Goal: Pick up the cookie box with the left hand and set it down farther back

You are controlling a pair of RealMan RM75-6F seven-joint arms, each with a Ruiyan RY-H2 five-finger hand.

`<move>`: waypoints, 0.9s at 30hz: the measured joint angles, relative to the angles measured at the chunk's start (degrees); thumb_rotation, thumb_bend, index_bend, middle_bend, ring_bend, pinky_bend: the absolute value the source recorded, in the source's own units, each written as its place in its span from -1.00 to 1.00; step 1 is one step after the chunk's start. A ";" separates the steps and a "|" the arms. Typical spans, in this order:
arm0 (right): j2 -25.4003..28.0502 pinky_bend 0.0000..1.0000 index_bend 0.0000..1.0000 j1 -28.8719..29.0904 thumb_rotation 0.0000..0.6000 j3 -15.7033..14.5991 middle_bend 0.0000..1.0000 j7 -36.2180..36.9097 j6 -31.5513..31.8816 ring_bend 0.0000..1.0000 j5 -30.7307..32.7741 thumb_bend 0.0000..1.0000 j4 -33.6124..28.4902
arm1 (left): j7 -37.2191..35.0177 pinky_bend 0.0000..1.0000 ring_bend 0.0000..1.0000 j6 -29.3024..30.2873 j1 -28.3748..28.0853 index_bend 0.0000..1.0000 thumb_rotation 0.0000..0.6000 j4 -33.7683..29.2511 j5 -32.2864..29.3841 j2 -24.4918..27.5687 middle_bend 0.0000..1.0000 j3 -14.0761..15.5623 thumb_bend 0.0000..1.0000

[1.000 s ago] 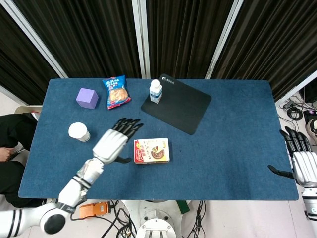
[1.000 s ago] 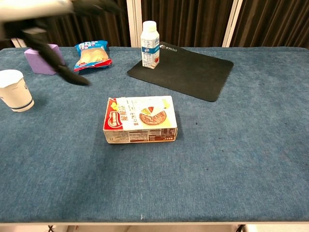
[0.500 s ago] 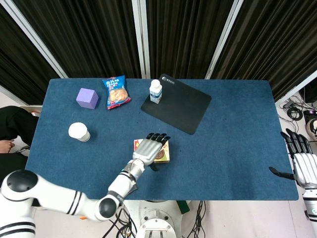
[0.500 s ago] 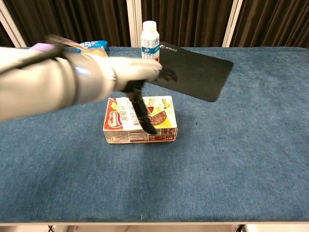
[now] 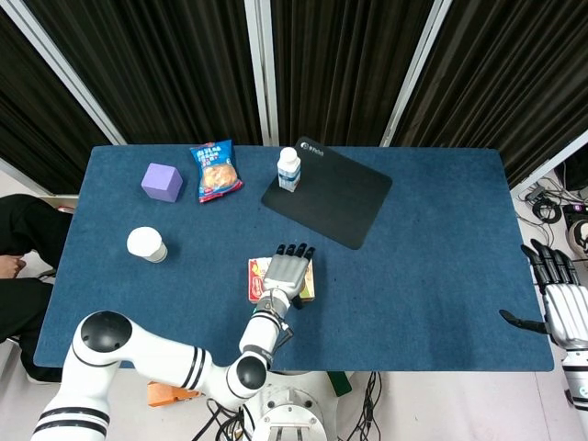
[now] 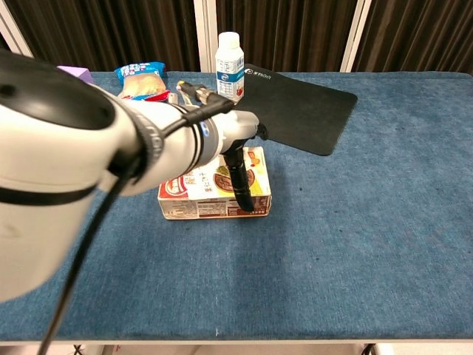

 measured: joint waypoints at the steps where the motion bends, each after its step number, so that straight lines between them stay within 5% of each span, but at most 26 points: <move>1: -0.04 -1.00 -1.00 -0.03 1.00 -0.03 -1.00 0.08 0.01 -1.00 -0.01 -1.00 0.09 | 0.16 -1.00 -1.00 0.18 -0.21 -1.00 1.00 0.67 -0.31 -0.38 -1.00 -0.12 -1.00; 10: -0.09 -1.00 -1.00 -0.14 1.00 -0.10 -1.00 0.15 -0.19 -1.00 0.19 -1.00 0.36 | 2.51 -0.99 -0.99 2.54 -1.38 -0.95 1.00 5.56 -2.33 -3.48 -0.89 -0.85 -1.00; 18: -0.04 -1.00 -1.00 -0.12 1.00 -0.10 -1.00 -0.25 -0.40 -1.00 0.37 -1.00 0.04 | 0.93 -0.46 -0.43 1.57 -0.50 -0.32 1.00 6.43 1.00 -4.09 -0.30 -0.79 -0.81; 27: 0.01 -1.00 -1.00 -0.24 1.00 -0.09 -1.00 -0.60 -0.21 -1.00 0.35 -1.00 -0.37 | -7.25 -0.40 -0.36 -2.91 5.16 -0.26 1.00 -3.64 9.44 5.40 -0.22 -2.02 -0.71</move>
